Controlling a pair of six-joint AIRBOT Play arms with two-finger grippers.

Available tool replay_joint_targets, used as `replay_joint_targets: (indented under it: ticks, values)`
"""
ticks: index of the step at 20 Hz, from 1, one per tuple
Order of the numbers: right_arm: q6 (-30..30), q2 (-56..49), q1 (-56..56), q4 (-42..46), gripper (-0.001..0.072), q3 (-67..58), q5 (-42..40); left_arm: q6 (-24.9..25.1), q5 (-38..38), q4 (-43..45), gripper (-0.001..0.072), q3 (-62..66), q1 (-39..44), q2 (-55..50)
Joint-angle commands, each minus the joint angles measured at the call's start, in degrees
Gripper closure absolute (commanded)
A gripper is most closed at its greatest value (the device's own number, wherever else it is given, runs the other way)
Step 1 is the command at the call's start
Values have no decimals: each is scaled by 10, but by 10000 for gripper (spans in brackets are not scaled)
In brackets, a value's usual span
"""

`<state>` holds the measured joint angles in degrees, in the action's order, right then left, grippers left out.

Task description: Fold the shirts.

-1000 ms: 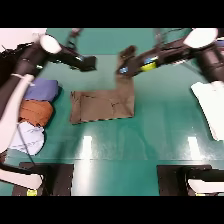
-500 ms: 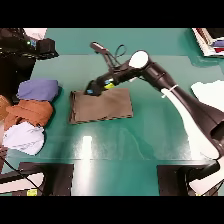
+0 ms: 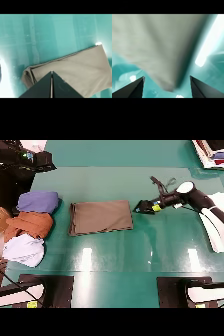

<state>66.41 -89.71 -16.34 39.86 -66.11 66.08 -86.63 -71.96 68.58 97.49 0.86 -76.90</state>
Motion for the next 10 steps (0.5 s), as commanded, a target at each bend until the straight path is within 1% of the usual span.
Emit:
replay_joint_targets:
  ticks: [1, 3, 5, 8, 9, 10]
  values:
    - [-2, -29, 38, -67, 89, 55, -5, 0, 5, 0, 677, 0, 0, 0]
    - [-11, -72, 9, -95, 90, 26, 0, 1, 5, 0, 677, 0, 0, 0]
    - [-11, -114, -33, -105, 138, -20, 1, 1, 5, 0, 677, 0, 0, 0]
    - [-11, -170, -92, -153, 142, -93, 3, 0, 4, 0, 677, 0, 0, 0]
    - [-11, -184, -107, -163, 210, -116, 1, 0, 3, -1, 677, 0, 0, 0]
    - [-11, -195, -123, -161, 346, -141, -4, 0, 3, -1, 677, 0, 0, 0]
